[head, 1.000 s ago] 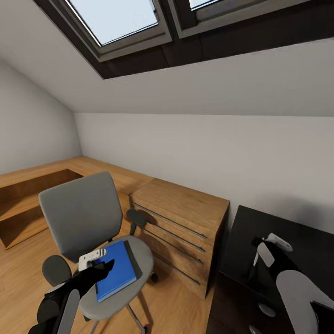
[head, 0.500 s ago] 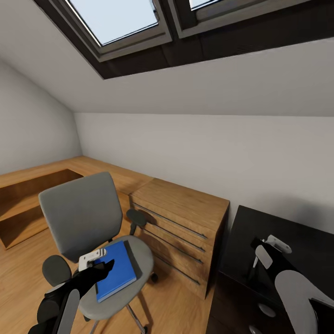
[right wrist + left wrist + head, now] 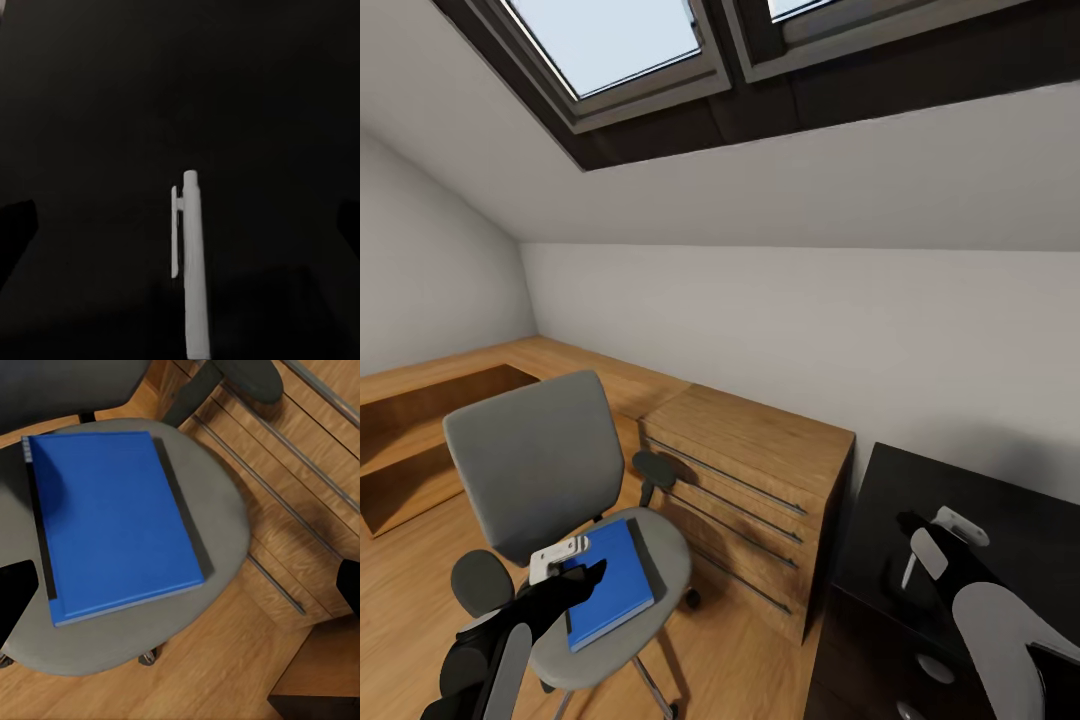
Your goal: In the bedroom, organize the workspace by keeping the computer under the desk, ensuring the monitor is on the desk, placing the keyboard on the desk next to the monitor, placing the mouse on the desk next to the keyboard, moving the folder from the swivel chair onto the desk next to the mouse, stacking the notebook on top of the folder with the pen on top of the notebook, and positioning the swivel chair next to the desk.
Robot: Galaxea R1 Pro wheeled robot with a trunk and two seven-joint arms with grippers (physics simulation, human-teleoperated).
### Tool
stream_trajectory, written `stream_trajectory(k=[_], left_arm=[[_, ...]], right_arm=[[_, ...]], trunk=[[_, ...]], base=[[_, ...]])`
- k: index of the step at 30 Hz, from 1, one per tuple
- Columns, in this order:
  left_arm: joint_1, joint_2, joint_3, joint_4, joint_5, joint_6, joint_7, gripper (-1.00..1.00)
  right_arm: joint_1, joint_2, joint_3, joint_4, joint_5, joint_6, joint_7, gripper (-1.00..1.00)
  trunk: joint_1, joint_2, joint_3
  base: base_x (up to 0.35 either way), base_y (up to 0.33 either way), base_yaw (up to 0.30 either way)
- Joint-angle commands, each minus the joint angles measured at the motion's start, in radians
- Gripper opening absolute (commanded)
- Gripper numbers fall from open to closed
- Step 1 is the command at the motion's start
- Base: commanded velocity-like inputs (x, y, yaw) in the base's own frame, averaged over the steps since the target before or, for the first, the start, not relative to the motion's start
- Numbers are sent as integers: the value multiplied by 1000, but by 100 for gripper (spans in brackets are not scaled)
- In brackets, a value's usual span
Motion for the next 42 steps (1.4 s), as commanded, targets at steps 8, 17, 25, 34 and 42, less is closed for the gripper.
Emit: stream_trajectory(k=[8,17,25,34,42], left_arm=[[-1,-1,1,-1,11,5,7,100],[-1,0,2,-1,11,4,7,100],[-1,1,2,-1,11,4,7,100],[-1,1,2,-2,11,4,7,100],[-1,2,3,-3,11,4,7,100]], right_arm=[[0,1,2,-39,-9,6,-6,100],[16,67,-2,-365,-7,179,-10,100],[171,213,10,-782,35,363,-28,100],[225,283,83,-909,49,401,-36,100],[230,288,125,-902,50,399,-72,100]], trunk=[[0,-1,-1],[0,-1,-1],[0,-1,-1],[0,-1,-1],[0,-1,-1]], base=[[0,0,0],[0,0,0],[0,0,0],[0,0,41],[0,0,218]])
